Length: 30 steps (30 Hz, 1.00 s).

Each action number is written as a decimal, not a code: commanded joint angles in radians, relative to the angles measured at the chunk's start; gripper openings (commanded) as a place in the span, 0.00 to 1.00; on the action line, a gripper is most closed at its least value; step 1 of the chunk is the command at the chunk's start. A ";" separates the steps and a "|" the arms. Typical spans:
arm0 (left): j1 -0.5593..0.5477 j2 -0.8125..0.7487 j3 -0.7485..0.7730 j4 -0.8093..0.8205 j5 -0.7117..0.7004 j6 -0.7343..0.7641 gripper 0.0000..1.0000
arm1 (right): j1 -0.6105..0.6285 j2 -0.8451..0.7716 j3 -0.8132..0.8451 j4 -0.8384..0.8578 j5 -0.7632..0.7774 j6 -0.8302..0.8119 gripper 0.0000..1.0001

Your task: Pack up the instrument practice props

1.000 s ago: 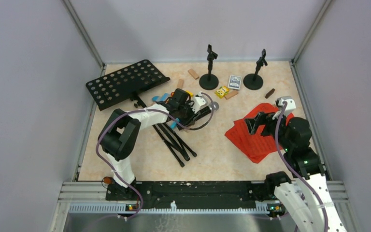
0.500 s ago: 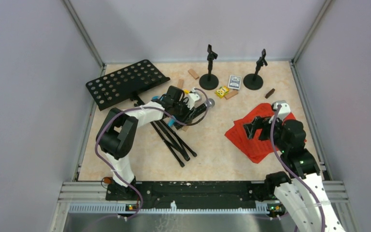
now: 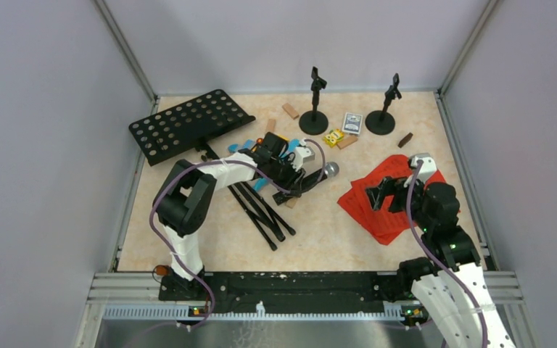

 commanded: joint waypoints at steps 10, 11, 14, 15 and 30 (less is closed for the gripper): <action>0.023 -0.129 -0.029 0.151 -0.047 -0.101 0.03 | 0.004 -0.016 -0.006 0.026 0.031 0.010 0.88; 0.024 -0.119 -0.022 0.139 -0.079 -0.100 0.03 | 0.004 -0.016 -0.007 0.027 0.034 0.011 0.88; 0.024 -0.076 0.009 0.074 -0.150 -0.086 0.04 | 0.004 -0.014 -0.008 0.026 0.047 0.016 0.88; 0.025 -0.063 0.022 0.055 -0.171 -0.082 0.04 | 0.004 -0.013 -0.008 0.025 0.050 0.017 0.88; 0.025 0.004 0.067 -0.009 -0.370 -0.101 0.39 | 0.004 -0.011 -0.012 0.027 0.056 0.019 0.88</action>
